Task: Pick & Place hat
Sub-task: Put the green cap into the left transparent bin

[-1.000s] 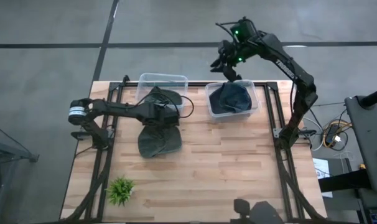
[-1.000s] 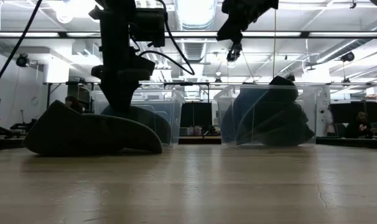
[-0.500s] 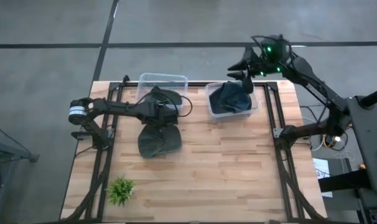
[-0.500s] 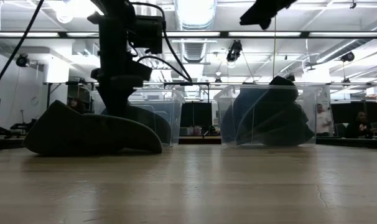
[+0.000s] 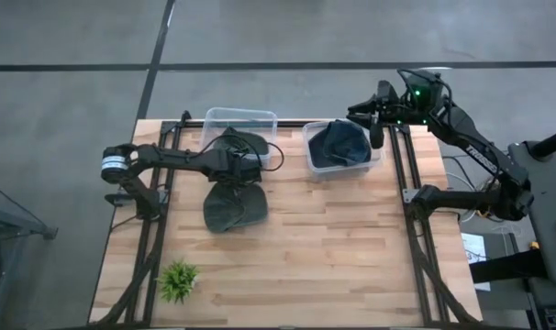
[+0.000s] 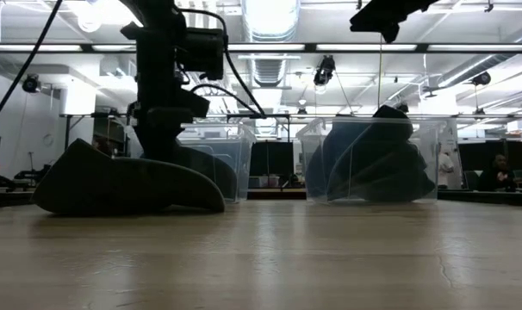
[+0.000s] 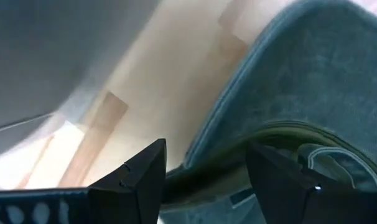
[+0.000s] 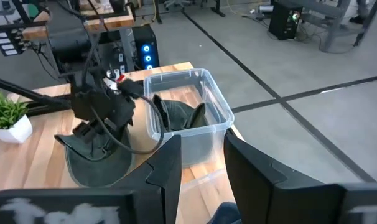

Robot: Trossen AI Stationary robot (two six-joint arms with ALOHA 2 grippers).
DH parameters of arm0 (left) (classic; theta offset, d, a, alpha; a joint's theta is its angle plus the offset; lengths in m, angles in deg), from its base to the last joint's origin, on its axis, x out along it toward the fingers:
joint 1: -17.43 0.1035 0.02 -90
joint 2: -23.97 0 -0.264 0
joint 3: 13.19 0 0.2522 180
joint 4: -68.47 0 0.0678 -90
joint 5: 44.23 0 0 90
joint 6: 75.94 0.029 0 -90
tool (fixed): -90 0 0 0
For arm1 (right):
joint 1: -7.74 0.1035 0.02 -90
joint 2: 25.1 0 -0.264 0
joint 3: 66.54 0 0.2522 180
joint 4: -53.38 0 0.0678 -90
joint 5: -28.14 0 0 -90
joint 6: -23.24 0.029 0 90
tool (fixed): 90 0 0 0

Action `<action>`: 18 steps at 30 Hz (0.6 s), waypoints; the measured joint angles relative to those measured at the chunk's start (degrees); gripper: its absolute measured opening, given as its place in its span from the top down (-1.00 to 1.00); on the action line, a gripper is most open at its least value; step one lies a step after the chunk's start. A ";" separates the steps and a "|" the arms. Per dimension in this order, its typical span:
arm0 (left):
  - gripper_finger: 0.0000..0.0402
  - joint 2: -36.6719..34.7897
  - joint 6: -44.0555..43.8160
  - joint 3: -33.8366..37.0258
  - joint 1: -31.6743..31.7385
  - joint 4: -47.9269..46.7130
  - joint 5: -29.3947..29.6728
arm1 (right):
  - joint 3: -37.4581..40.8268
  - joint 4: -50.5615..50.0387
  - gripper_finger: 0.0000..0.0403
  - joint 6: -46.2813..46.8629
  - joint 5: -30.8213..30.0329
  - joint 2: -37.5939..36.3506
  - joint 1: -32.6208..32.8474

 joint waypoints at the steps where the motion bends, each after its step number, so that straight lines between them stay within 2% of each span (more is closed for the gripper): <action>1: -0.05 0.16 -0.08 0.54 0.00 0.58 -0.53 | -0.22 -0.16 0.44 0.02 0.00 -0.23 -0.01; 6: -0.05 2.30 -1.60 1.63 -0.05 0.90 -3.11 | -2.21 -0.01 0.46 -0.07 -0.02 -0.61 0.01; 13: -0.05 3.24 -3.00 -0.28 -0.94 3.69 -10.68 | -3.76 -0.10 0.45 -0.53 -1.21 0.43 0.01; 18: -0.05 3.27 -4.82 -1.57 -2.21 4.63 -12.77 | -3.64 -0.23 0.45 -0.94 -1.22 1.04 0.01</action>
